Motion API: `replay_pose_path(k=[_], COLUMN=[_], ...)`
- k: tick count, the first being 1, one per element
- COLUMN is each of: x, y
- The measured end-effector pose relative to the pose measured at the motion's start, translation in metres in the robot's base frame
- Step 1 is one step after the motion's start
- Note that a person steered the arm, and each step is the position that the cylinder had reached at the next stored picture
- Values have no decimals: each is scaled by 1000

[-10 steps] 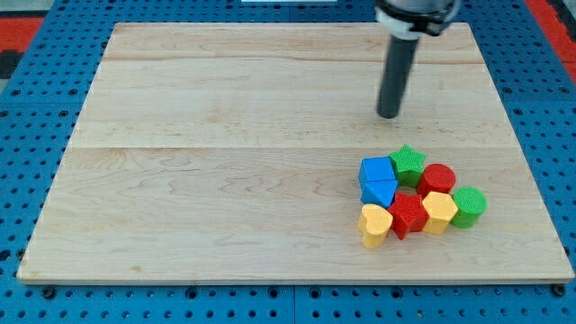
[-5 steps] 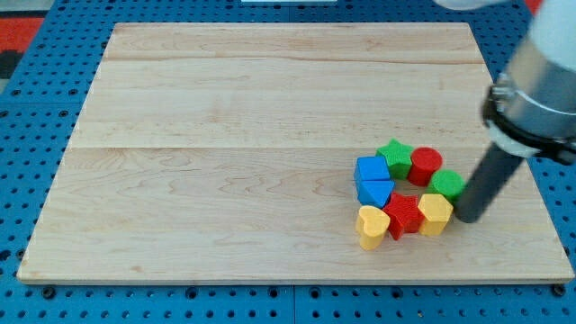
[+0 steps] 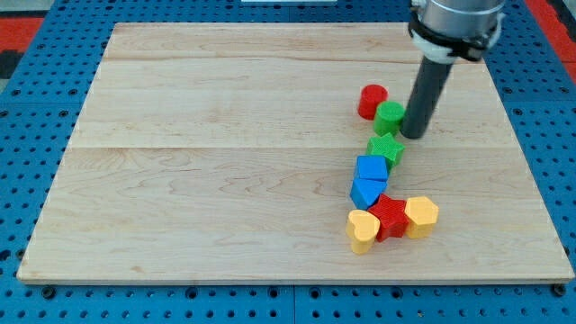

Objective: Separate the circles from group of blocks

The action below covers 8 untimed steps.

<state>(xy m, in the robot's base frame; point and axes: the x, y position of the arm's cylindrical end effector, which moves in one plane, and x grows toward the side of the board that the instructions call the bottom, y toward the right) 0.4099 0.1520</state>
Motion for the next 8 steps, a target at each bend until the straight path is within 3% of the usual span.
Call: replay_pose_path(k=[1, 4, 6, 8], x=[-6, 6, -13, -44], y=[-4, -93, -140, -64])
